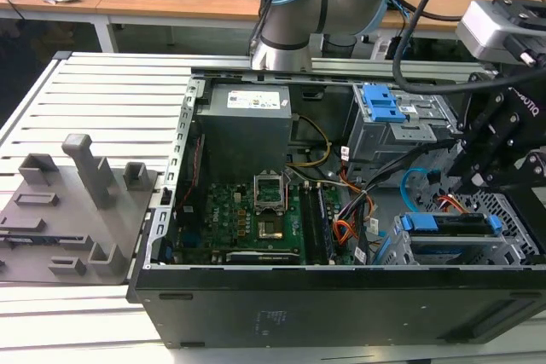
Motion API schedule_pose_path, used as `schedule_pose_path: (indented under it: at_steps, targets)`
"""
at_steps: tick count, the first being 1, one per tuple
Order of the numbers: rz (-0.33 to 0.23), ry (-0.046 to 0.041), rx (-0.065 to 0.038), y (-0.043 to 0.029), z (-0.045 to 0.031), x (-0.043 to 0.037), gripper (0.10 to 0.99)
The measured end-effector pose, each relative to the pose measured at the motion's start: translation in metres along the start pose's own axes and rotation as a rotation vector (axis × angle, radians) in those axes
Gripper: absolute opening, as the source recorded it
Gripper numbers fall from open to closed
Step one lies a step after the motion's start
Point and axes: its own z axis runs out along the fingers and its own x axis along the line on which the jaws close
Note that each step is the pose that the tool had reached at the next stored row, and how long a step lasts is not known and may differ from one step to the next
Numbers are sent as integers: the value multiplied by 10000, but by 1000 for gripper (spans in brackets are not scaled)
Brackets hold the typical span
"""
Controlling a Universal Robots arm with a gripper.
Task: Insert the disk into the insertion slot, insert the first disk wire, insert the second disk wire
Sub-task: 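Insert the second disk wire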
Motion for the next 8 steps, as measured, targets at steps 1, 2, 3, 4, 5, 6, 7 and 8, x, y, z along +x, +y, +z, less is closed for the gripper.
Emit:
schedule_pose_path:
  at_steps: [1,2,3,4,5,6,7,8]
  targets:
    - [-1,1,0,1,1,-28,302]
    - [-25,3,0,3,3,-73,302]
    - [-82,6,-3,8,9,-105,302]
    - [-170,13,-5,16,15,-111,302]
    - [-330,14,-11,24,31,-115,302]
    - [-582,28,-19,24,41,-115,302]
    - [-956,56,-31,23,53,-115,302]
    - [-1179,72,-38,23,61,-114,302]
